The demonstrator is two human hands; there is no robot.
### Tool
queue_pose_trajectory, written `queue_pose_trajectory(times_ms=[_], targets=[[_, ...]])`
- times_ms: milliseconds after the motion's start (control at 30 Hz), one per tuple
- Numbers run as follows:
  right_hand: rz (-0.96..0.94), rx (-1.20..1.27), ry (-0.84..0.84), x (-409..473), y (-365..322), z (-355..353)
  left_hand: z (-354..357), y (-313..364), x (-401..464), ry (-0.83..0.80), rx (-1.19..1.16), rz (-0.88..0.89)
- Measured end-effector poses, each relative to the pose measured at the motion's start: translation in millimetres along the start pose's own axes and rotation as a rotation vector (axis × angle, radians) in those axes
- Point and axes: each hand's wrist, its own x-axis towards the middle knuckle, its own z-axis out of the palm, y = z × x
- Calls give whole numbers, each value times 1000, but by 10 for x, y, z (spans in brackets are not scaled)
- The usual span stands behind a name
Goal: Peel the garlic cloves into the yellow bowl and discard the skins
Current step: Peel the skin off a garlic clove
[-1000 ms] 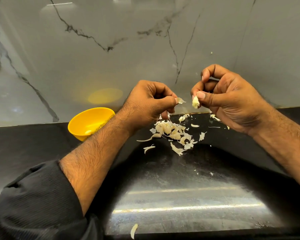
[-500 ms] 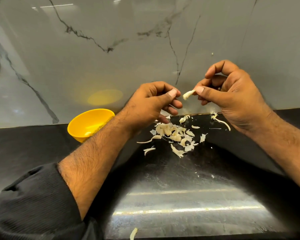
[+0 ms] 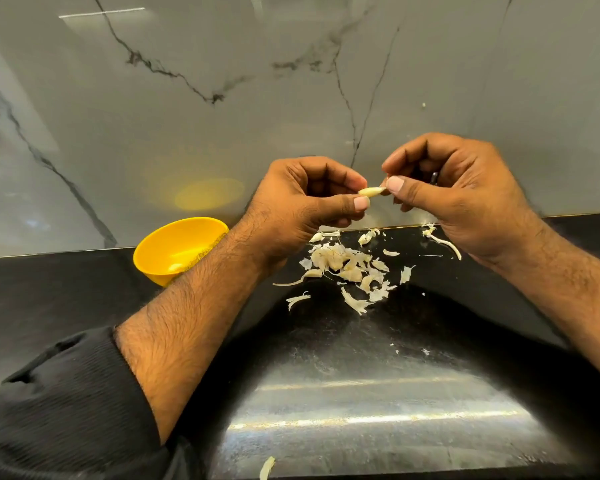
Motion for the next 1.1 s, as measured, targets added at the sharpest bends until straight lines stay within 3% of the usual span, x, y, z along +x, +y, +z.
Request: queue_pose_trajectory(times_ms=[233, 467, 1100], targets=[[89, -114, -101, -17, -58, 67, 5, -35, 22, 34, 127, 108], [65, -89, -19, -21, -63, 89, 83, -54, 18, 62, 363, 276], [267, 546, -57, -45, -166, 105, 192, 54, -70, -4, 11, 299]])
